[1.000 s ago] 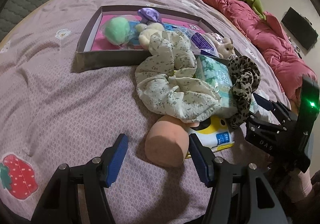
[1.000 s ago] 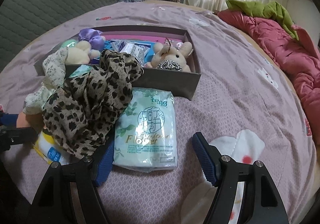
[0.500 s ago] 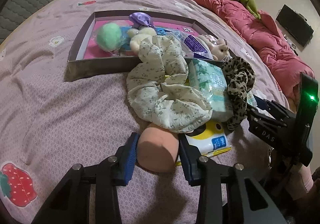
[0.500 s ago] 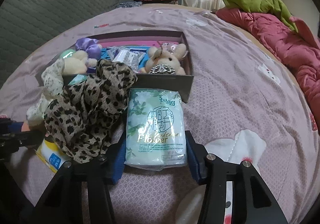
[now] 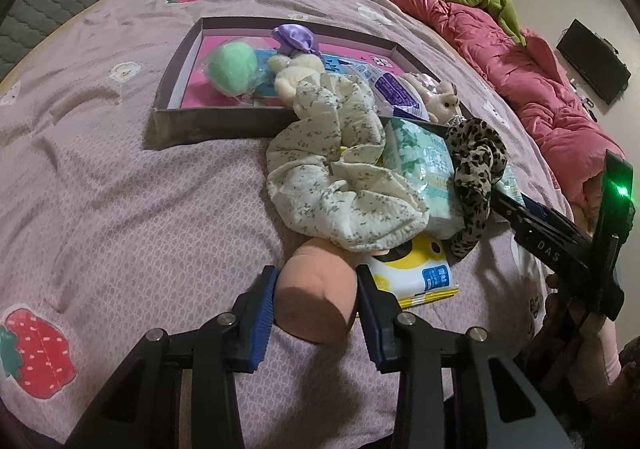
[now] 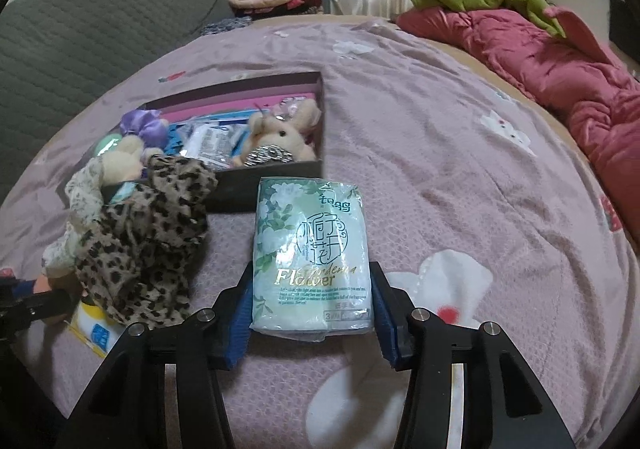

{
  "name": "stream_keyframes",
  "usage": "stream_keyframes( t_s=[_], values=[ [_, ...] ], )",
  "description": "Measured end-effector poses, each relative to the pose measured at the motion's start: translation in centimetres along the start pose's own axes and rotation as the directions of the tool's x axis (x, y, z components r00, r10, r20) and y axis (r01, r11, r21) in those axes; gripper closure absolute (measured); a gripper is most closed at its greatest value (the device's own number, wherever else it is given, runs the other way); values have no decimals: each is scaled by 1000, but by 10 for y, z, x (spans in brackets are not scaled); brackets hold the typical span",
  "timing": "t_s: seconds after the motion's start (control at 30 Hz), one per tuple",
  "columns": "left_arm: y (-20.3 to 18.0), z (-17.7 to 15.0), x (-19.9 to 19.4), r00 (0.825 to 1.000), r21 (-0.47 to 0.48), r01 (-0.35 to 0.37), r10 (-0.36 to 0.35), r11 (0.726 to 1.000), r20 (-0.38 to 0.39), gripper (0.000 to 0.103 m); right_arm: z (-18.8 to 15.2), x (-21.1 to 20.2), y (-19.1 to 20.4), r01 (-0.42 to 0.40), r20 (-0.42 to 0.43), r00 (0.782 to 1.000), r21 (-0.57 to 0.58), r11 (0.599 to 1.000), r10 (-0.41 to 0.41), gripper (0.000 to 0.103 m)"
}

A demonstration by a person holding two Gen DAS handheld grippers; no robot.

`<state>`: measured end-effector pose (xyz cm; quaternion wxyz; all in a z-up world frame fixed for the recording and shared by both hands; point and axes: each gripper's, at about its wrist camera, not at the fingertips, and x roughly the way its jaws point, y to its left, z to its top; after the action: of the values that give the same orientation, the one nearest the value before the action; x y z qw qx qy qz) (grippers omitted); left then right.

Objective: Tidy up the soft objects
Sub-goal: 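Lift and carry the tissue pack with the right tool while the left tool carries the sponge toward the box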

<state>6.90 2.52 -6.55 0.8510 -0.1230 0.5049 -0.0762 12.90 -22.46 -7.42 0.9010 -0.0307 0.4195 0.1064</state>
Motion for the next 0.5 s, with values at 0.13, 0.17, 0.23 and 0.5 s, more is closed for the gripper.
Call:
stream_keyframes(
  t_s=[0.13,0.17,0.23,0.5],
  values=[
    [2,-2,-6,1000,-2,-11,11,1000,6,64,1,-7,-2,7,21,1000,10,1000,-7,50],
    [2,-3,-8,1000,-2,-18,18,1000,10,64,0,-9,-2,8,26,1000,11,1000,-8,50],
    [3,-3,-12,999,-4,-31,31,1000,18,64,1,-14,-2,5,36,999,13,1000,-5,50],
    [14,0,-34,995,-45,-66,69,997,76,64,2,-31,0,11,79,997,4,1000,-11,50]
  ],
)
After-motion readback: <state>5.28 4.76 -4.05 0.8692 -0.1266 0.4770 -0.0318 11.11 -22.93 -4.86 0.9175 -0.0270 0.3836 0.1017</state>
